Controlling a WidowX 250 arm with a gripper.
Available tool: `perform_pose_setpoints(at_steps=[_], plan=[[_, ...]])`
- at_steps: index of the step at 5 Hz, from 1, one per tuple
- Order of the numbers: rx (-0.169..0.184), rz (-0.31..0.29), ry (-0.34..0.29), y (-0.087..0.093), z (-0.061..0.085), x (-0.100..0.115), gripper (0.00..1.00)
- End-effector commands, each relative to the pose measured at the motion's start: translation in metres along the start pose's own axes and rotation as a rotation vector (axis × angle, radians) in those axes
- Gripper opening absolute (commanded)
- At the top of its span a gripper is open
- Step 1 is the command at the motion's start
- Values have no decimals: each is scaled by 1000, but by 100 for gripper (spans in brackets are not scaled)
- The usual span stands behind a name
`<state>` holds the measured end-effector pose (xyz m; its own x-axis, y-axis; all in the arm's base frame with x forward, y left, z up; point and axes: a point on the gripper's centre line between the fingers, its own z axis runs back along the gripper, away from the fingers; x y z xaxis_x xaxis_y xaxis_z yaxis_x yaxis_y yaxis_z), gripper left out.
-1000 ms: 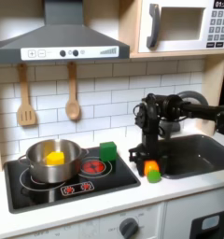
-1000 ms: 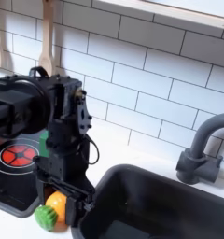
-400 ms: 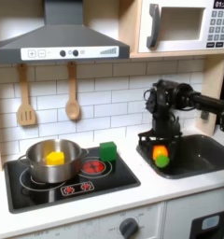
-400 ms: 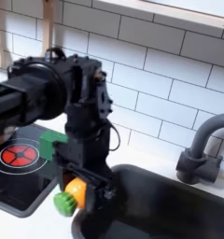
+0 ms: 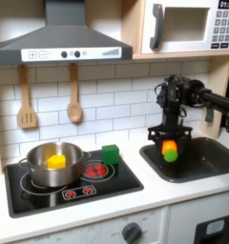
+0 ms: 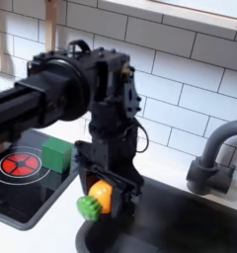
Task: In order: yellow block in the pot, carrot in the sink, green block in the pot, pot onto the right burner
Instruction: 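Put the carrot in the sink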
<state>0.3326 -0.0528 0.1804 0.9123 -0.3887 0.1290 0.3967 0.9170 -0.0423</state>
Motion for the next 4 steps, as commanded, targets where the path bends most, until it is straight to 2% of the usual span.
perform_pose_setpoints(at_steps=[1, 2, 3, 4], plan=[[0, -25, 36, -14, -19, 11, 0], [5, -37, 50, -19, -27, 12, 0], [32, -49, 5, -23, -18, 20, 0], [43, -63, -2, -35, -22, 26, 0]])
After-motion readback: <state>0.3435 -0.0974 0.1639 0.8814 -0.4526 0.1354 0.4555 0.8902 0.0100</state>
